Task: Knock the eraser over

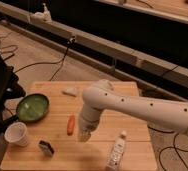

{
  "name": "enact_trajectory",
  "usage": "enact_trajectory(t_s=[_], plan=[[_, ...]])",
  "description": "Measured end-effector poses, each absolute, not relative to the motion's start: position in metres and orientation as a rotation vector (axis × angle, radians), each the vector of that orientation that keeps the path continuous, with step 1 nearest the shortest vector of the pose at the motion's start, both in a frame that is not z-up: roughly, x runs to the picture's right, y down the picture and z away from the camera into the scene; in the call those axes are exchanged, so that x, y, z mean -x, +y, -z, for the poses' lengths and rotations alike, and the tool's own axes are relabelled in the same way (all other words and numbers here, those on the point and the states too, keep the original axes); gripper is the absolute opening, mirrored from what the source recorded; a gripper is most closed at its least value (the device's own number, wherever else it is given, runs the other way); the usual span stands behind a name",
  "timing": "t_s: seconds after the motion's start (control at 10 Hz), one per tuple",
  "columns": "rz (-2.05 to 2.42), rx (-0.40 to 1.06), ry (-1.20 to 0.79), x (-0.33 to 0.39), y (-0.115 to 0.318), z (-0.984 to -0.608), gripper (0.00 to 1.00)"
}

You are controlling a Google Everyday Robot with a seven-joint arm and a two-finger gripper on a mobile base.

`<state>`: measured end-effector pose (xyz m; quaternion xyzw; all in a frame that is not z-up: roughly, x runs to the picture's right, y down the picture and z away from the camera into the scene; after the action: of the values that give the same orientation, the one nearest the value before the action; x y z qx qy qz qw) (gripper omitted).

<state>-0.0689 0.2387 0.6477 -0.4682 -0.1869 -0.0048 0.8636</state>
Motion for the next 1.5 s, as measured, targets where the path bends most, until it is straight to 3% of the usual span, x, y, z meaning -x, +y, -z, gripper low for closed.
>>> enact_trajectory(t_s=[0.3,0.7,1.1,1.5], plan=[[0.139,1.112,-0.477,0.130,0.291,-0.642,0.00],[0.193,1.202,-0.518,0.188,0.318,-0.661,0.00],[0.098,1.133,-0.553,0.233,0.271,-0.708,0.00],[-0.035,0.861,-0.513,0.190,0.169,-0.732,0.00]])
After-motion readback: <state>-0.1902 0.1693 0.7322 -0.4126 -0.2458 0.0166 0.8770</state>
